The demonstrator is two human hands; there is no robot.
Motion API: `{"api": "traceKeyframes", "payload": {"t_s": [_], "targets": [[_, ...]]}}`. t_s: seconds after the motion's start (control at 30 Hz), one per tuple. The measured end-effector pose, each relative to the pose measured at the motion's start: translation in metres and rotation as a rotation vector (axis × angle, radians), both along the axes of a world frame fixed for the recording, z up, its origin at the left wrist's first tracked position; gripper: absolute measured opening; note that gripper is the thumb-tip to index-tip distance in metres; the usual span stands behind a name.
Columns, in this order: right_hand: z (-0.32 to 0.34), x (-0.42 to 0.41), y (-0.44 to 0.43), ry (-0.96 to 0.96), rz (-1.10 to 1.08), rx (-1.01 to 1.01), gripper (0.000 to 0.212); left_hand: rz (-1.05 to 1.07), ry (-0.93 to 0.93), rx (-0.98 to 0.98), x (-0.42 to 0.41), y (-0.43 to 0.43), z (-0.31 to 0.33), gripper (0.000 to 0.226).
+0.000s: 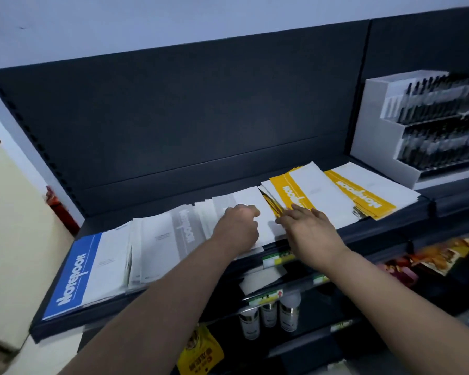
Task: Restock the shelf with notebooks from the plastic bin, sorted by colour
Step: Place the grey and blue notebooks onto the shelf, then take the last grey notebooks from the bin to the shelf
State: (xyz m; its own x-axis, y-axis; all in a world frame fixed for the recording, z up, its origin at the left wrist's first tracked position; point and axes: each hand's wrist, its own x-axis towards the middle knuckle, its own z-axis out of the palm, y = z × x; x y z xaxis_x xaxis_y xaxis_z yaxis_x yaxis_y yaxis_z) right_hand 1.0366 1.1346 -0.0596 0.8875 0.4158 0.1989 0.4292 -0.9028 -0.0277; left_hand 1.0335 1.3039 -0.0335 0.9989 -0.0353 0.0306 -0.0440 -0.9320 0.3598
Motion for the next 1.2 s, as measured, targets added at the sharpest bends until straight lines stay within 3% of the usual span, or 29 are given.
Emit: {"api": "traceKeyframes", "payload": {"t_s": [0.17, 0.43, 0.8, 1.0, 1.2], "targets": [[-0.021, -0.064, -0.048, -0.008, -0.154, -0.03, 0.046, -0.211, -0.037, -0.026, -0.029, -0.048, -0.014, 0.034], [-0.057, -0.195, -0.159, 0.286, -0.503, -0.142, 0.046, -0.45, 0.129, -0.161, -0.103, -0.146, -0.059, 0.029], [-0.073, -0.296, -0.332, 0.35, -0.912, -0.166, 0.045, -0.656, 0.146, -0.076, -0.143, -0.321, -0.07, 0.032], [-0.1, -0.294, -0.442, 0.396, -0.89, -0.049, 0.047, -0.667, 0.289, -0.005, -0.141, -0.431, -0.113, 0.04], [-0.124, -0.272, -0.53, 0.505, -0.68, 0.034, 0.043, -0.551, 0.529, 0.259, -0.125, -0.504, -0.163, 0.048]]}}
